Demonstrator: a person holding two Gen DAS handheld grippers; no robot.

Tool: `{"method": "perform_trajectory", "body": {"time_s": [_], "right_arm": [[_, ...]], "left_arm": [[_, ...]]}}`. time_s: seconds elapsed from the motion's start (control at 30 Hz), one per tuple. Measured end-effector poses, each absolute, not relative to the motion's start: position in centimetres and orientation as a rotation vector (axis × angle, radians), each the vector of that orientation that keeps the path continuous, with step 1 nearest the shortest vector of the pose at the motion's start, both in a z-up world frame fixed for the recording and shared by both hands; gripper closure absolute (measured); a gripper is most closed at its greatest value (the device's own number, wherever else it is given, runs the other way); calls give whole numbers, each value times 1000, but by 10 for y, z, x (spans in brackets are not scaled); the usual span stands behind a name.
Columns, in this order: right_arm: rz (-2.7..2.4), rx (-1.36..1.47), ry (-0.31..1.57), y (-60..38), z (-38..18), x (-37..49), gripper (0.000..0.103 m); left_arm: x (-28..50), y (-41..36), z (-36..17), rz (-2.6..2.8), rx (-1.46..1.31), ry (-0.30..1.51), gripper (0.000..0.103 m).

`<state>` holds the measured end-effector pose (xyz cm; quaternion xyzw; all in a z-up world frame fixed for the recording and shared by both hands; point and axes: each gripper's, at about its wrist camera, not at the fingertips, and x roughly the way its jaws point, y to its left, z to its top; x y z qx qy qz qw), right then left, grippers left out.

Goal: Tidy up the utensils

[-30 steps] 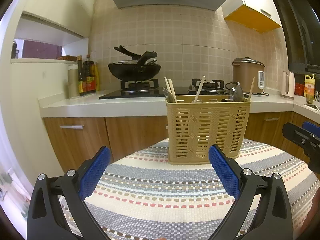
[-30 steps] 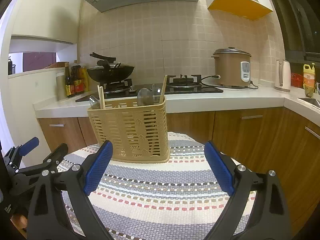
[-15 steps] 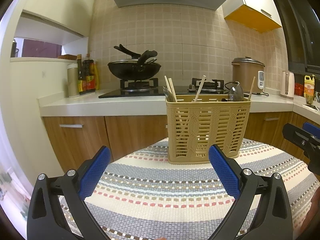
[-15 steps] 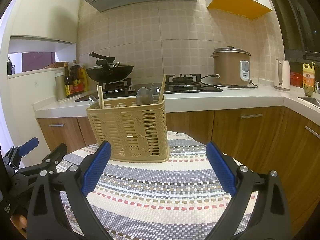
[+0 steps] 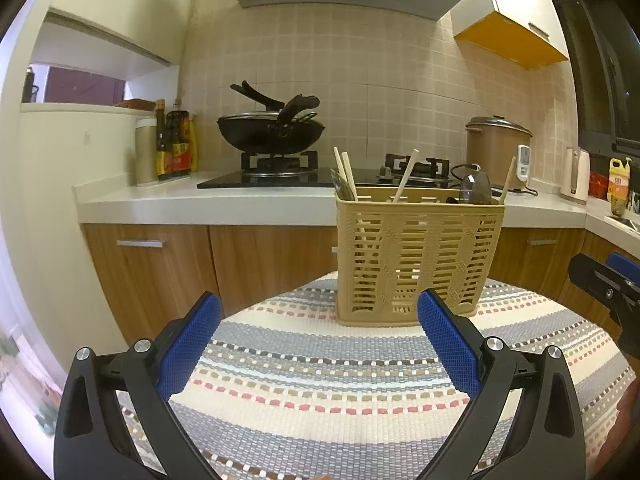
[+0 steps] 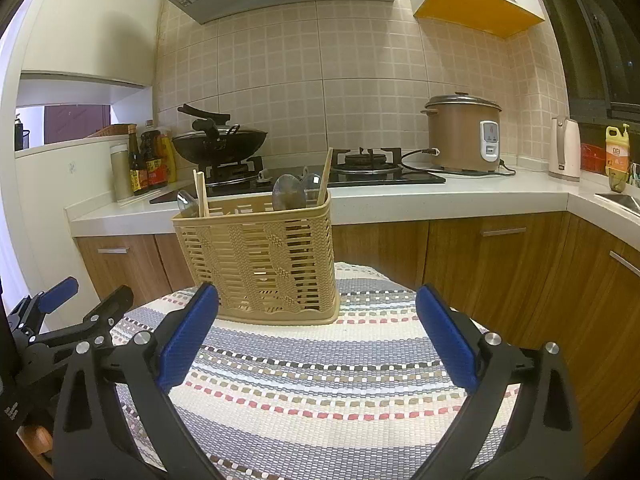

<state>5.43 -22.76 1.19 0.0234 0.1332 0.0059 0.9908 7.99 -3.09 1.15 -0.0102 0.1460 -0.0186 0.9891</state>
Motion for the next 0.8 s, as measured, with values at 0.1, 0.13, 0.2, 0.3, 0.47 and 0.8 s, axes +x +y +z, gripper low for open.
{"method": "perform_trajectory", "body": {"time_s": [0.1,0.13,0.2,0.3,0.47,0.8], "right_arm": [[13,46,272,-227,11,55,8],[12,45,272,-227,11,55,8],[13,44,272,-226,11,55,8],[12,44,273,-226,11,55,8],[13,44,275,-226,10,55,8],[13,41,279,-225,8,56,8]], "left_arm": [[80,-31,12,-37,-24,295,8],[81,-31,12,-38,-23,295,8],[80,-31,12,-38,-21,295,8],[80,-31,12,-37,-21,294,8],[81,-31,12,-37,-22,293,8],[80,-33,12,-36,-21,291,8]]}}
